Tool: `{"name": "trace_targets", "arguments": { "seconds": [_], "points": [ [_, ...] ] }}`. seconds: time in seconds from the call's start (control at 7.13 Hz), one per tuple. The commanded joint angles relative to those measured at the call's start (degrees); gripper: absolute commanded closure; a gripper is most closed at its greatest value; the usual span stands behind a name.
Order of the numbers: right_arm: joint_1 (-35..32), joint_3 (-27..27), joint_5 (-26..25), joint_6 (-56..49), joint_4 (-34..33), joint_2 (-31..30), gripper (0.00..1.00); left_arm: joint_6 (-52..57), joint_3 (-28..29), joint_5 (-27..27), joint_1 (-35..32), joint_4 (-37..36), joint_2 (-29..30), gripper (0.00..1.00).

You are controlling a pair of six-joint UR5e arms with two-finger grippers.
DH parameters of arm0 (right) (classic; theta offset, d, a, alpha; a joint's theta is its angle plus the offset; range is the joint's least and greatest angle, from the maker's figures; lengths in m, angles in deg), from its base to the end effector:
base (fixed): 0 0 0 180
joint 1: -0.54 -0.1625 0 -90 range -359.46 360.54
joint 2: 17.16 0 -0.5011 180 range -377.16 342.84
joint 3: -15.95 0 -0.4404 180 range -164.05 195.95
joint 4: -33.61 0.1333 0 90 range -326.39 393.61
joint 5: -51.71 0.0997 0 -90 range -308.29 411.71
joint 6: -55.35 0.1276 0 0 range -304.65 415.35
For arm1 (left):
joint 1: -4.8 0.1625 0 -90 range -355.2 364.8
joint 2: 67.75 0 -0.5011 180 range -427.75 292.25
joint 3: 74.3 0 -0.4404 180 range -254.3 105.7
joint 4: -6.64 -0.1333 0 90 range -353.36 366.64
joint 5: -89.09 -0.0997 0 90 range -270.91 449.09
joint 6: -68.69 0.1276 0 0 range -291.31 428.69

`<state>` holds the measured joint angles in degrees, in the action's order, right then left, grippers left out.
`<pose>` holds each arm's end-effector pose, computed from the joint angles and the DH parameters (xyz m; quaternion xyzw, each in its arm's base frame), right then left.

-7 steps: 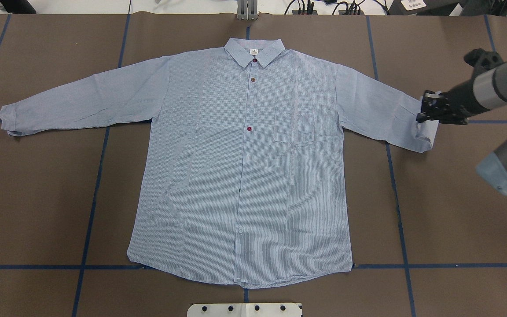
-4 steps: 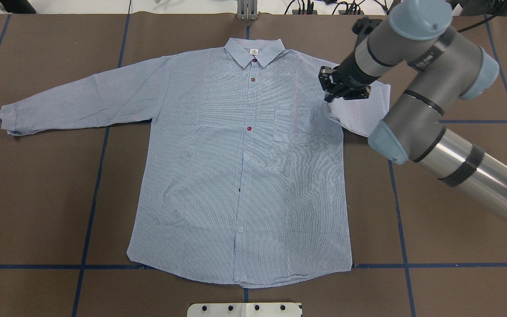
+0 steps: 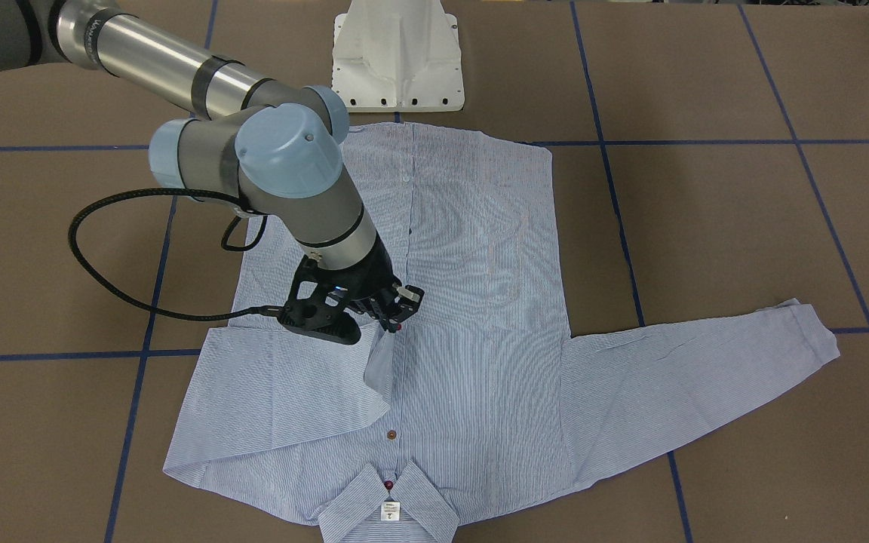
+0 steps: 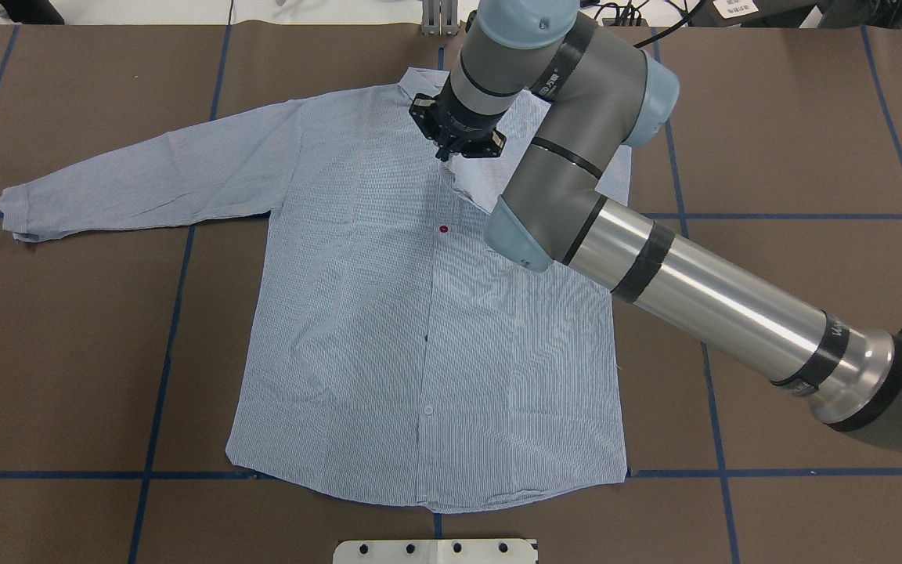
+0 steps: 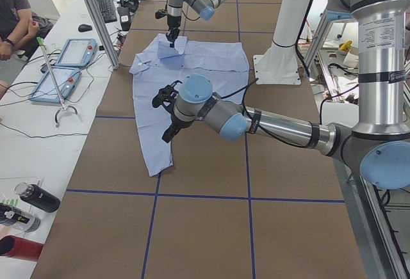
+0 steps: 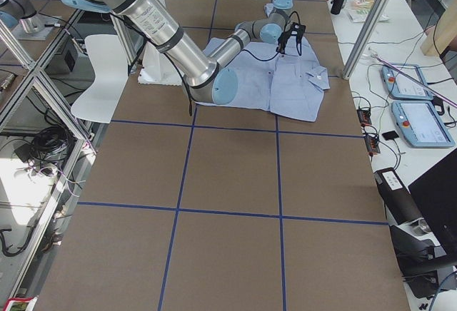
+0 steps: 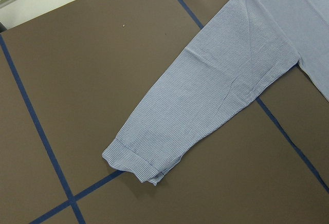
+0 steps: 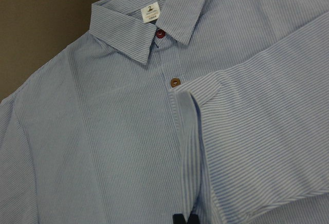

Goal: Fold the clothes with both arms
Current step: 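Grasp the sleeve cuff with the right gripper and carry it across the shirt, then lay the sleeve across the chest near the collar and release it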

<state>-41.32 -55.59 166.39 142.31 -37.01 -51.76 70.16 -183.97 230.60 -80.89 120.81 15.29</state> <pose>-0.6290 -0.6710 0.1637 0.0019 -0.4980 0.1911 0.8458 0.0040 -0.4974 0.5667 0.2746 0.4191 0.1803 0.8464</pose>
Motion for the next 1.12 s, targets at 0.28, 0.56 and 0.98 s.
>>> {"name": "trace_targets", "arguments": {
  "seconds": [0.28, 0.56, 0.98],
  "points": [
    [3.9, 6.6, -6.1, 1.1, 3.6, 7.3, 1.0, -0.1, -1.5, -0.1, -0.1, 0.0, -0.7, 0.0],
    [5.5, 6.8, -9.0, 1.1, 3.6, 7.8, 1.0, -0.2, -1.4, -0.1, -0.2, -0.2, -0.6, 0.0],
    [6.6, 7.8, -10.8, 1.1, 4.3, 8.4, 0.3, -1.0, -0.1, -0.1, 0.1, -0.6, -0.1, 0.0]
  ]
}}
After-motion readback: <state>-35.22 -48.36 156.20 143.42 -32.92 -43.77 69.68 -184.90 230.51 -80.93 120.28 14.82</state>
